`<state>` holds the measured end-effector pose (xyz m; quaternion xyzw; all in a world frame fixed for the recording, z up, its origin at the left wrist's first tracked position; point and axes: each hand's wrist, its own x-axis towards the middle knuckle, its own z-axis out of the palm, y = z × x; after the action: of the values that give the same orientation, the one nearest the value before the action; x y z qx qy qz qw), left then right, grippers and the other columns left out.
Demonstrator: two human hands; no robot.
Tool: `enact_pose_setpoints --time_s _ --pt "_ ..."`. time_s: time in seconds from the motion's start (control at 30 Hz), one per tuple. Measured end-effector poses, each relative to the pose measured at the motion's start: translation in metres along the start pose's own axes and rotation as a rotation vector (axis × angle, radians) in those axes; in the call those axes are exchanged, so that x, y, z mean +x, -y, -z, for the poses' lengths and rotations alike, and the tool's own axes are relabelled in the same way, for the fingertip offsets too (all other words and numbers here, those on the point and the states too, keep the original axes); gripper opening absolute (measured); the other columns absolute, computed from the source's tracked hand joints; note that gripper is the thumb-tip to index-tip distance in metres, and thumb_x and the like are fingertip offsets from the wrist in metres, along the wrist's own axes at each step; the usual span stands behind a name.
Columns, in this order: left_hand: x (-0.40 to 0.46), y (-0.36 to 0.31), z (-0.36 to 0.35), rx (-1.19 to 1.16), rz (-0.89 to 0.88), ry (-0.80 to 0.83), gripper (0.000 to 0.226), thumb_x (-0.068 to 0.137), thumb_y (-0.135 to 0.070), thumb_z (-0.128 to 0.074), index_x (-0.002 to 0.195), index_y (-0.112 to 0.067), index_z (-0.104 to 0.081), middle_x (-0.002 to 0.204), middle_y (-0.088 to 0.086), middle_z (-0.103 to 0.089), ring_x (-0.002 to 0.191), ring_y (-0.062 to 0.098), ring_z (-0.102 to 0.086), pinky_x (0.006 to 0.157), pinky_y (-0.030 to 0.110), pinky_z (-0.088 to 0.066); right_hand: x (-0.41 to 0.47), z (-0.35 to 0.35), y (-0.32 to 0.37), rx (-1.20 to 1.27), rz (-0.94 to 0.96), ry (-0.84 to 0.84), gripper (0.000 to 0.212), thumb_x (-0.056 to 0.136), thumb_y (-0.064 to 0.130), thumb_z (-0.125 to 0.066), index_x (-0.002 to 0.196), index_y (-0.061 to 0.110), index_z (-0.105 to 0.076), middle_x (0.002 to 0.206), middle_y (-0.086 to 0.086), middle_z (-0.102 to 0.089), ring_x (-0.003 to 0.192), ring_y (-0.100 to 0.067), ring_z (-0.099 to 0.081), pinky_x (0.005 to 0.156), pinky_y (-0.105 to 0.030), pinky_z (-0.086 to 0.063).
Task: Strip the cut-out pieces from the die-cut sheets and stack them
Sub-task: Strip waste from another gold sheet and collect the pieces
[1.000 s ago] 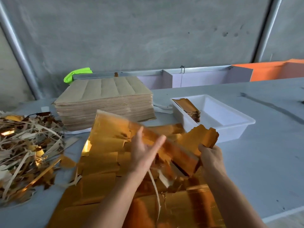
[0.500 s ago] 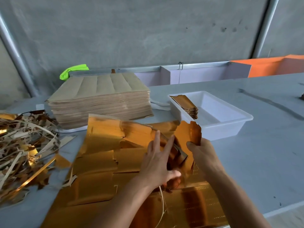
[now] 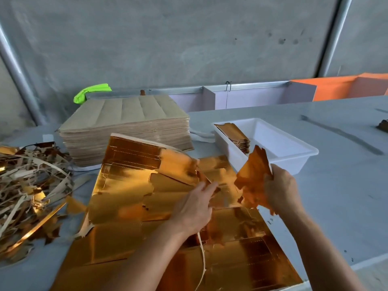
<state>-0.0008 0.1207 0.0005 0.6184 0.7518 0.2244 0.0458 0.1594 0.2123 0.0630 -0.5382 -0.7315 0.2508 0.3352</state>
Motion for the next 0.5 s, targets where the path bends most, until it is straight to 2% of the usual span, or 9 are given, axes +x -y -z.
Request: enact_pose_setpoints --time_s 0.07,0.1,0.17,0.2,0.23,0.3,0.37,0.43,0.5 --pt "-0.001 0.002 0.005 -0.084 0.037 -0.044 0.067 0.095 -0.012 -0.049 0.149 -0.032 -0.015 0.127 0.003 -0.054 0.070 0.007 -0.058 0.053 0.012 -0.042 0.004 0.007 -0.002 0.014 -0.011 -0.011 0.020 0.096 0.003 -0.037 0.085 0.008 -0.052 0.066 -0.004 -0.050 0.054 -0.016 -0.046 0.046 -0.023 -0.032" --pt "-0.001 0.002 0.011 -0.185 0.076 -0.086 0.064 0.095 -0.012 -0.049 0.149 -0.027 -0.018 0.120 0.004 -0.059 0.066 0.006 -0.058 0.052 0.013 -0.044 0.006 0.009 -0.003 0.038 -0.021 -0.017 0.020 0.096 0.003 -0.036 0.089 0.007 -0.054 0.068 -0.006 -0.051 0.053 -0.016 -0.046 0.042 -0.021 -0.032" --pt "-0.002 0.001 0.027 -0.448 0.173 -0.181 0.045 0.095 -0.011 -0.050 0.138 -0.020 -0.037 0.115 0.004 -0.062 0.072 0.004 -0.059 0.053 0.011 -0.048 0.005 0.012 -0.004 0.128 -0.062 -0.054 0.020 0.098 0.004 -0.035 0.098 0.004 -0.055 0.068 -0.005 -0.050 0.051 -0.017 -0.048 0.037 -0.020 -0.032" --pt "-0.002 0.001 0.035 -0.588 0.214 -0.222 0.031 0.095 -0.012 -0.050 0.125 -0.023 -0.047 0.112 0.001 -0.061 0.075 0.001 -0.057 0.053 0.010 -0.048 0.004 0.011 -0.004 0.193 -0.093 -0.066 0.020 0.098 0.004 -0.035 0.102 0.002 -0.055 0.068 -0.005 -0.049 0.052 -0.018 -0.048 0.038 -0.022 -0.035" --pt "-0.004 0.003 0.043 -0.715 0.263 -0.252 0.021 0.096 -0.014 -0.050 0.110 -0.030 -0.050 0.107 -0.003 -0.061 0.077 0.001 -0.056 0.052 0.010 -0.048 0.001 0.011 -0.003 0.279 -0.131 -0.070 0.021 0.098 0.004 -0.035 0.106 0.001 -0.055 0.069 -0.004 -0.049 0.056 -0.019 -0.049 0.044 -0.025 -0.039" --pt "-0.005 0.010 0.058 -0.850 0.357 -0.275 0.021 0.097 -0.019 -0.051 0.091 -0.039 -0.047 0.097 -0.004 -0.058 0.085 0.009 -0.057 0.063 0.021 -0.054 -0.005 0.012 0.004 0.546 -0.234 -0.063 0.015 0.098 0.005 -0.040 0.103 0.004 -0.055 0.081 -0.009 -0.055 0.073 -0.025 -0.056 0.065 -0.039 -0.048" --pt "-0.005 0.016 0.068 -0.814 0.371 -0.273 0.022 0.097 -0.018 -0.050 0.088 -0.039 -0.048 0.097 -0.003 -0.058 0.092 0.014 -0.056 0.074 0.030 -0.053 -0.009 0.013 0.012 0.757 -0.324 -0.086 0.007 0.098 0.009 -0.045 0.099 0.014 -0.050 0.098 -0.010 -0.057 0.092 -0.029 -0.057 0.084 -0.045 -0.046" --pt "-0.006 0.020 0.073 -0.716 0.337 -0.290 0.025 0.098 -0.017 -0.048 0.087 -0.039 -0.049 0.094 -0.007 -0.058 0.086 0.011 -0.056 0.067 0.024 -0.049 -0.010 0.014 0.017 0.830 -0.335 -0.136 0.004 0.099 0.016 -0.045 0.103 0.018 -0.047 0.104 -0.003 -0.055 0.095 -0.026 -0.054 0.081 -0.039 -0.042" --pt "-0.007 0.022 0.077 -0.694 0.327 -0.339 0.026 0.099 -0.017 -0.047 0.083 -0.038 -0.048 0.089 -0.009 -0.057 0.077 0.009 -0.055 0.059 0.020 -0.045 -0.012 0.017 0.021 0.877 -0.321 -0.190 0.001 0.099 0.022 -0.046 0.100 0.021 -0.045 0.096 0.001 -0.055 0.093 -0.024 -0.053 0.081 -0.037 -0.040"
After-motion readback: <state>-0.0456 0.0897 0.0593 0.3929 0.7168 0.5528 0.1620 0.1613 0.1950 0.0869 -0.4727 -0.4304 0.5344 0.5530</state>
